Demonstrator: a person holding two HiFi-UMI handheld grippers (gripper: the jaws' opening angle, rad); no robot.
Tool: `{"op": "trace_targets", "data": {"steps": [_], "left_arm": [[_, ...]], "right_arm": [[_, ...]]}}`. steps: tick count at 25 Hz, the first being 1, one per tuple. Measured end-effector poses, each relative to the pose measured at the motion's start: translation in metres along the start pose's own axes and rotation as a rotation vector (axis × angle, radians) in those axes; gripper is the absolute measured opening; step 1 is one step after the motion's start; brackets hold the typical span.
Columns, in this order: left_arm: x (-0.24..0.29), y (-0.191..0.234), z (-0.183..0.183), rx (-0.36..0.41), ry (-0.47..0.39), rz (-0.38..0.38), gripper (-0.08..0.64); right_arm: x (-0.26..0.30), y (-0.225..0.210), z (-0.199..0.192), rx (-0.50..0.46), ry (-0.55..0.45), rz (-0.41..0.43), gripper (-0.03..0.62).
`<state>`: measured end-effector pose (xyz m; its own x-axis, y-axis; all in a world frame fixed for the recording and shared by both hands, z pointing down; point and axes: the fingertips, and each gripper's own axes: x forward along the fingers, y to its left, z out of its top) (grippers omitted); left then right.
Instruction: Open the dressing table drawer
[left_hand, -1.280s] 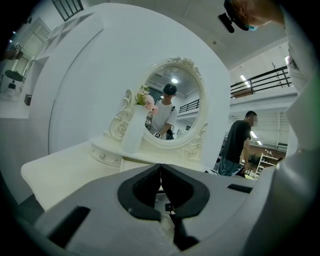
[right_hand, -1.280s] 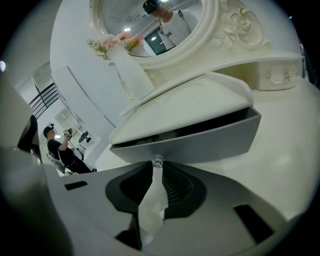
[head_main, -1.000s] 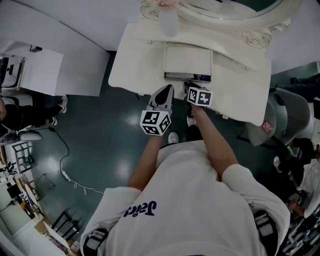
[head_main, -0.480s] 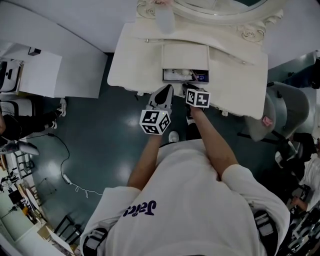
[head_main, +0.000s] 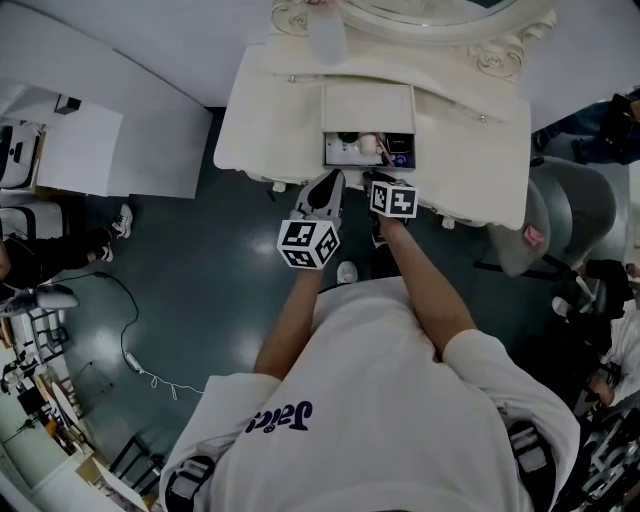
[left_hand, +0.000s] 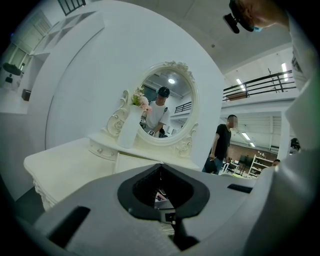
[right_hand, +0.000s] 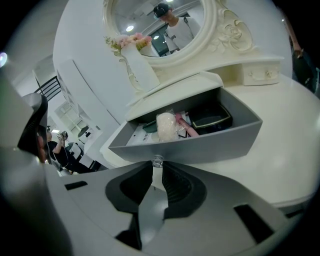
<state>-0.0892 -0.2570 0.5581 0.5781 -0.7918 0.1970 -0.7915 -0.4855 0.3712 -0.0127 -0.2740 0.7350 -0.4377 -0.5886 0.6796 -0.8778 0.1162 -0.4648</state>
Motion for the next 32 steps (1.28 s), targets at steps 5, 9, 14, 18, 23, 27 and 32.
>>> {"op": "trace_targets", "data": {"steps": [5, 9, 14, 18, 23, 27, 32], "left_arm": [[-0.005, -0.002, -0.002, 0.002, -0.004, -0.001, 0.015], [-0.010, -0.004, -0.004, 0.004, 0.000, -0.003, 0.015], [-0.016, -0.007, -0.005, 0.007, 0.001, -0.003, 0.015], [-0.017, -0.009, -0.004, 0.013, 0.000, -0.006, 0.015], [-0.022, -0.013, -0.005, 0.021, 0.003, -0.011, 0.015], [-0.019, -0.015, 0.001, 0.035, -0.007, -0.017, 0.015], [-0.012, -0.012, 0.023, 0.078, -0.040, -0.019, 0.015]], "right_arm": [[-0.003, 0.000, -0.012, -0.006, 0.013, -0.003, 0.064], [-0.006, 0.001, -0.019, -0.009, 0.022, -0.006, 0.064], [-0.011, 0.005, -0.025, -0.008, 0.016, -0.001, 0.064], [-0.011, 0.004, -0.024, 0.003, 0.011, 0.001, 0.064], [-0.012, 0.001, -0.030, 0.016, 0.035, -0.005, 0.072], [-0.029, 0.004, -0.033, 0.036, 0.046, 0.013, 0.098], [-0.067, 0.014, -0.018, -0.002, -0.025, 0.027, 0.089]]}}
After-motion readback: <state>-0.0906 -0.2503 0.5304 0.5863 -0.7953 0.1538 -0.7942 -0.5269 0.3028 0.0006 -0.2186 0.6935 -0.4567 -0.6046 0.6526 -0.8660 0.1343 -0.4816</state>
